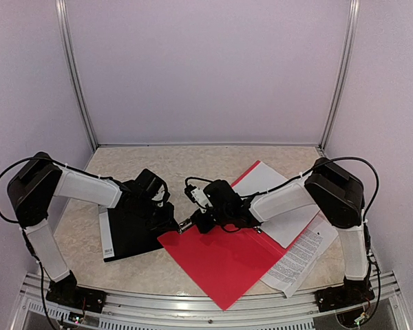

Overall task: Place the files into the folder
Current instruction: Open the spring clip on the folder at the center of the board.

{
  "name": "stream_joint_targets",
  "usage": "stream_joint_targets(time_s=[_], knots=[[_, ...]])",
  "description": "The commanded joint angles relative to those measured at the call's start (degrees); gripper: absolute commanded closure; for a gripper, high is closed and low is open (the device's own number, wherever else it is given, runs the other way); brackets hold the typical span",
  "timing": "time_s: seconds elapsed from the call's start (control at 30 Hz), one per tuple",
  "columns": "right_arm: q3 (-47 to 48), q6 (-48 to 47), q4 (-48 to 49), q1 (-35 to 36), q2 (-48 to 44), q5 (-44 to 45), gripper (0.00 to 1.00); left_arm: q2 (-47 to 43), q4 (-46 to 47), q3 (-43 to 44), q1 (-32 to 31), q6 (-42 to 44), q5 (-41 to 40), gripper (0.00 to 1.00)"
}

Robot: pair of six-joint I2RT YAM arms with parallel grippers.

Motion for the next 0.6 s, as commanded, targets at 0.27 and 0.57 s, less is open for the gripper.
stream_joint_targets(time_s=[0.27,0.57], knots=[[-3.83,1.55,-16.72,2.23,10.84,0.48,1.00,5.69,1.51,0.91,-4.22,1.44,12.65,1.00],[-3.90,2.25,-16.66,2.87,10.64,0.27,1.00,2.94,-1.78,1.41,-3.22,2.23,9.66,1.00]])
